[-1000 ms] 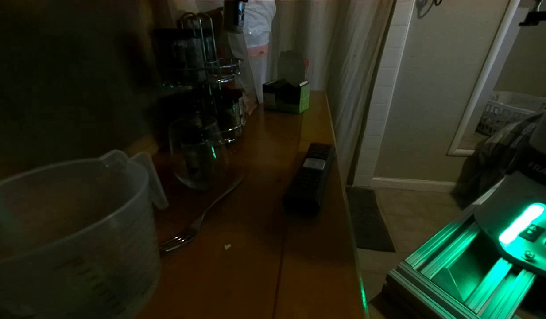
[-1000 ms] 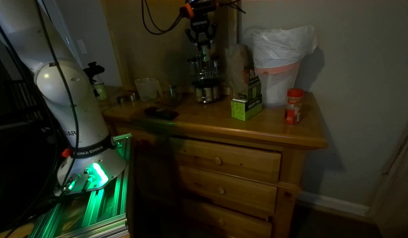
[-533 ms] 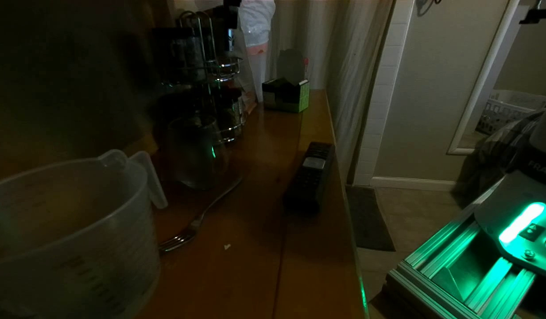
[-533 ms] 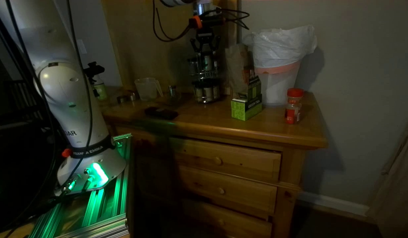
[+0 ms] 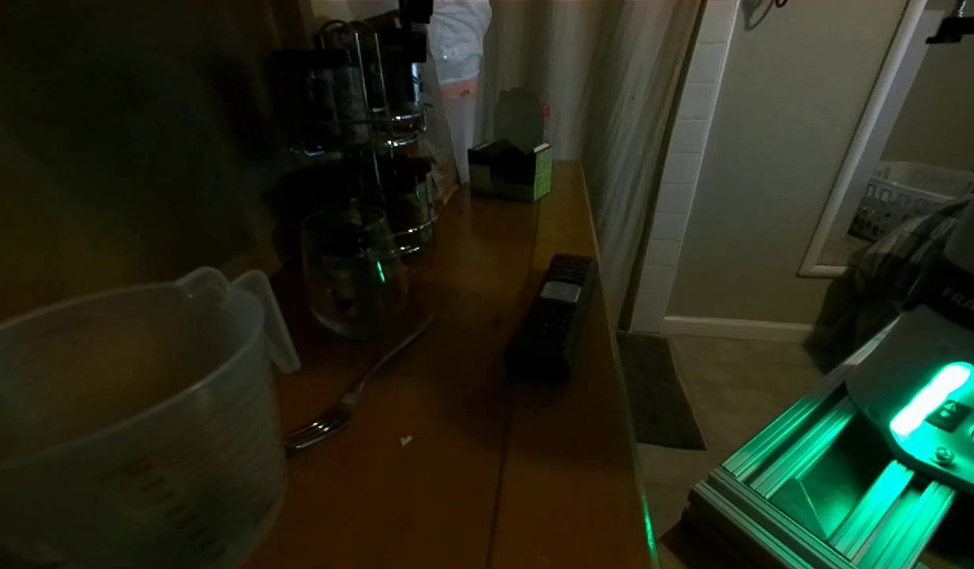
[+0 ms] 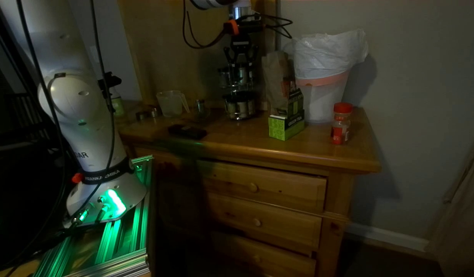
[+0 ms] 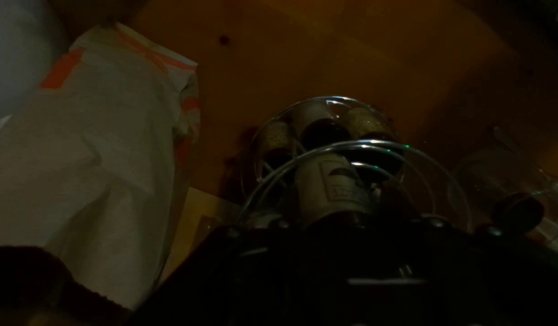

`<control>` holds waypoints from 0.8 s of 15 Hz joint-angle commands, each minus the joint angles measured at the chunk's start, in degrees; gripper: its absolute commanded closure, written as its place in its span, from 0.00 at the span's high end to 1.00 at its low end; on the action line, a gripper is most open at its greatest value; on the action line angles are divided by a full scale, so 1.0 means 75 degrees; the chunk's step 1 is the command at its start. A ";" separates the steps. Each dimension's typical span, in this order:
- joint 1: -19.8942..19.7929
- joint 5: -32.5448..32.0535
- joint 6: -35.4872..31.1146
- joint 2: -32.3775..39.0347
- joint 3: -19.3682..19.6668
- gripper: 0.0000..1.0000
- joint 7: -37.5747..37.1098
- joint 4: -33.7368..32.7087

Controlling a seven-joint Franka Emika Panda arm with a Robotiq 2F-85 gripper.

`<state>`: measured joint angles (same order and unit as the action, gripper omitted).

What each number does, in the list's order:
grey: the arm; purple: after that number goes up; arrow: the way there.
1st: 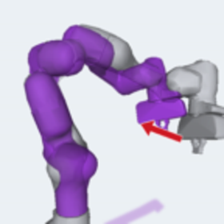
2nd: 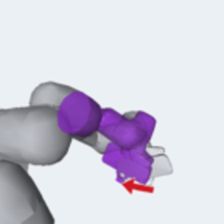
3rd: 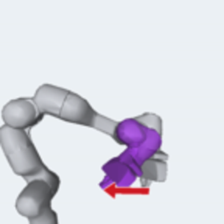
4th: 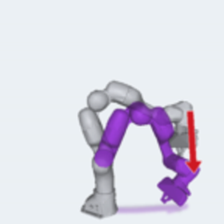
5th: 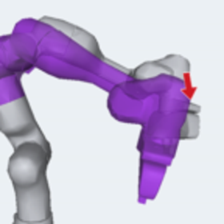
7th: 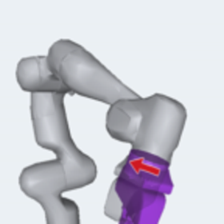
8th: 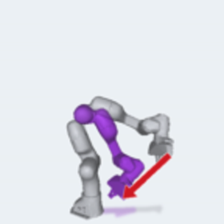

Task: Put the bottle on the spice rack

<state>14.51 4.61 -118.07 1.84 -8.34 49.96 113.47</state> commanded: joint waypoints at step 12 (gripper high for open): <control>-0.0598 0.0013 0.1048 -0.1321 0.0058 1.00 -0.0401 0.0707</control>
<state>12.08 4.18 -113.18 -0.39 -8.79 48.59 112.19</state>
